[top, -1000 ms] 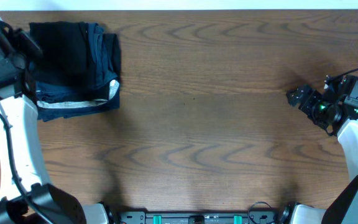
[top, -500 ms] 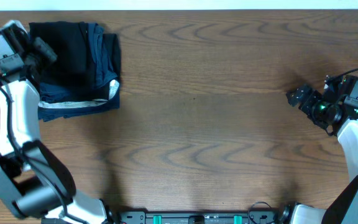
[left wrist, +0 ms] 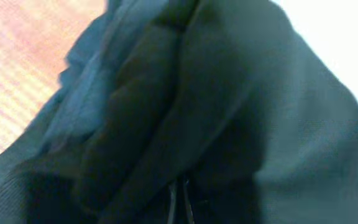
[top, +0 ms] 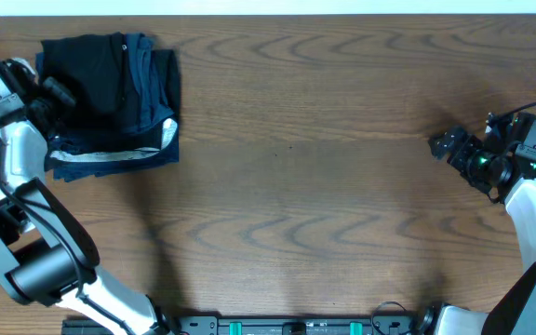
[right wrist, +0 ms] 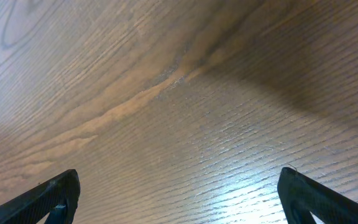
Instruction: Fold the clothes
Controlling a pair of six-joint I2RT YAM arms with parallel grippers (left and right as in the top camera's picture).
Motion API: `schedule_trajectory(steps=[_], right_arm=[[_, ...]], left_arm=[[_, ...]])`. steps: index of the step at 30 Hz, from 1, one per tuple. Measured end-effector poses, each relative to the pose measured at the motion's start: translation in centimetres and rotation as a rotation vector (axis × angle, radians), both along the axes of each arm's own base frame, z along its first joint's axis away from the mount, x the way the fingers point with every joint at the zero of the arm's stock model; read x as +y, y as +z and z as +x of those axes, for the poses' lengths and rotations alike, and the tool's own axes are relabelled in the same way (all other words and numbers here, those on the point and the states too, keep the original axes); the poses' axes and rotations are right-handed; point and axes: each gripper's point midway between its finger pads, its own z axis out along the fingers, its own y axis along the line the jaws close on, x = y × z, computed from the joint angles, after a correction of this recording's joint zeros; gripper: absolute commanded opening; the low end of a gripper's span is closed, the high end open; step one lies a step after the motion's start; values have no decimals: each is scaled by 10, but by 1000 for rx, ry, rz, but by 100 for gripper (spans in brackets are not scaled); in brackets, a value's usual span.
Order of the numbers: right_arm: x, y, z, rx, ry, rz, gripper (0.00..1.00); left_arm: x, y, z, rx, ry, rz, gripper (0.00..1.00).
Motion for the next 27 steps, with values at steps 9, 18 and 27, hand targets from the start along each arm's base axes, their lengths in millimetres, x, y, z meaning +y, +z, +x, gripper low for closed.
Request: schedule_trajectory(steps=[9, 18, 27], right_arm=[[0, 0, 0, 0, 0, 0, 99], [0, 0, 0, 0, 0, 0, 99], [0, 0, 0, 0, 0, -1, 99]], left_arm=[[-46, 131, -11, -289, -147, -27, 6], [-92, 100, 6, -254, -301, -154, 6], [-124, -7, 26, -60, -359, -309, 6]])
